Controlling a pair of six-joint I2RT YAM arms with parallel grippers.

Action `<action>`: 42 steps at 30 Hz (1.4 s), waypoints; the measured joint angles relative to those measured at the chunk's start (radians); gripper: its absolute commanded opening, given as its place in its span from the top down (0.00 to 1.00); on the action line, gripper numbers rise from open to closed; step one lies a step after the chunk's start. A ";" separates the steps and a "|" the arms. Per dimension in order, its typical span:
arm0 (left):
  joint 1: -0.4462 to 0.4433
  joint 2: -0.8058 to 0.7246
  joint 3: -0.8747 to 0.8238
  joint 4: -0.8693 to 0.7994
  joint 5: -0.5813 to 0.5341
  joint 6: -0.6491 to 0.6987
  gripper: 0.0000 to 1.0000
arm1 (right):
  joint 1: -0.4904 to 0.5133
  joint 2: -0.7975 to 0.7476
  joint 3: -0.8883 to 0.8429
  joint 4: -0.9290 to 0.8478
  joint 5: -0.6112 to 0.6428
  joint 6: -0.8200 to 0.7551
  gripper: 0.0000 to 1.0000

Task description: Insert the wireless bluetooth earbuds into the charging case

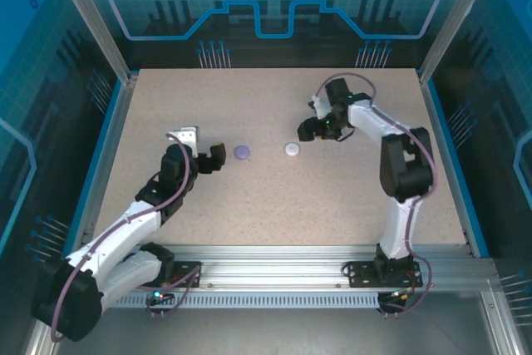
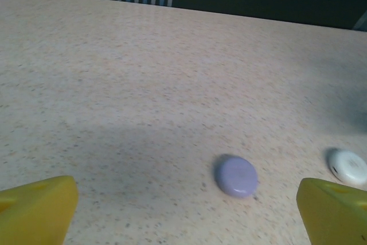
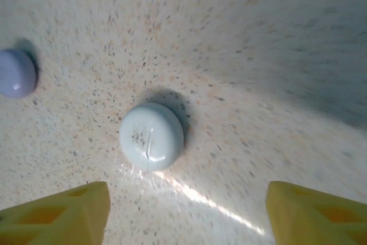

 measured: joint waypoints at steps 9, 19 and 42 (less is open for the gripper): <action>0.159 0.147 0.014 0.090 -0.034 0.038 0.01 | -0.142 -0.405 -0.435 0.347 0.176 -0.026 0.00; 0.250 0.280 -0.181 0.404 -0.079 0.119 0.01 | -0.193 -0.640 -0.908 0.776 0.294 -0.102 0.00; 0.296 0.584 -0.186 0.835 0.042 0.178 0.01 | -0.186 -0.413 -1.060 1.347 0.294 -0.145 0.00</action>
